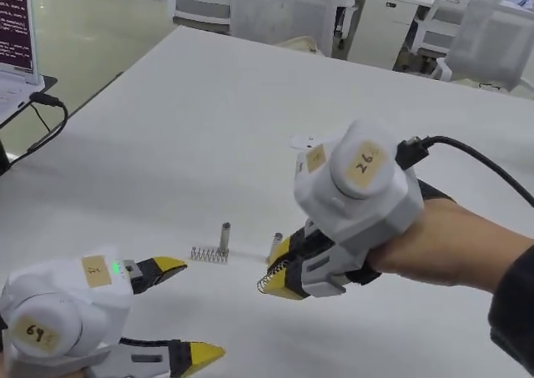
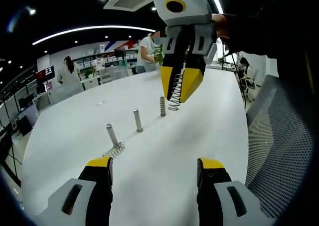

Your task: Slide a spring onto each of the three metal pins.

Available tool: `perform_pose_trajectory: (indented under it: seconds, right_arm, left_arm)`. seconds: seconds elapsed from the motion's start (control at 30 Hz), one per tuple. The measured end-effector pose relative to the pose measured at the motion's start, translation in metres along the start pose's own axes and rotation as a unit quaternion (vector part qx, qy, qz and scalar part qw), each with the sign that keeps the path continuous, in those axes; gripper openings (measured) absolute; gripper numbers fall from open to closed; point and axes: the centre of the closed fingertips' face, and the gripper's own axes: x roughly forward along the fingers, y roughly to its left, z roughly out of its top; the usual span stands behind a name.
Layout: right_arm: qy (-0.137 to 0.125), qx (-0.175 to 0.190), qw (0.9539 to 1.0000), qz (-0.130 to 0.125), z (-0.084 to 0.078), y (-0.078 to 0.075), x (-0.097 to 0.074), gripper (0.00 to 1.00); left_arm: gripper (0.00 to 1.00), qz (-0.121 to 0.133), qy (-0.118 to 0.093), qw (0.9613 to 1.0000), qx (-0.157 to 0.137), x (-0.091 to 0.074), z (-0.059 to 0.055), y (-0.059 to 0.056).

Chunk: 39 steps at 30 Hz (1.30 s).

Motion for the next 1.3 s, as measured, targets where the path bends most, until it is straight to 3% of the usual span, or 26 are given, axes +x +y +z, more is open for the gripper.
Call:
perform_pose_trajectory:
  seconds: [0.3, 0.53, 0.77, 0.87, 1.3]
  right_arm:
    - [0.004, -0.001, 0.9999, -0.012, -0.001, -0.012, -0.007, 0.09]
    - [0.013, 0.006, 0.9995, -0.027, -0.005, -0.029, -0.015, 0.09]
    - [0.025, 0.013, 0.9990, -0.036, -0.007, -0.048, -0.019, 0.09]
    - [0.045, 0.009, 0.9981, -0.039, -0.012, -0.061, -0.018, 0.09]
    - [0.087, 0.006, 0.9960, -0.020, -0.014, -0.086, -0.007, 0.09]
  left_arm:
    - [0.80, 0.016, 0.009, 0.9997, -0.013, -0.005, -0.008, 0.005]
    - [0.87, 0.025, 0.011, 0.9994, -0.021, -0.006, -0.011, 0.008]
    - [0.86, 0.025, 0.012, 0.9994, -0.019, -0.007, -0.012, 0.008]
    - [0.86, 0.026, 0.011, 0.9994, -0.020, -0.008, -0.012, 0.009]
    - [0.83, 0.023, 0.013, 0.9994, -0.022, -0.009, -0.014, 0.008]
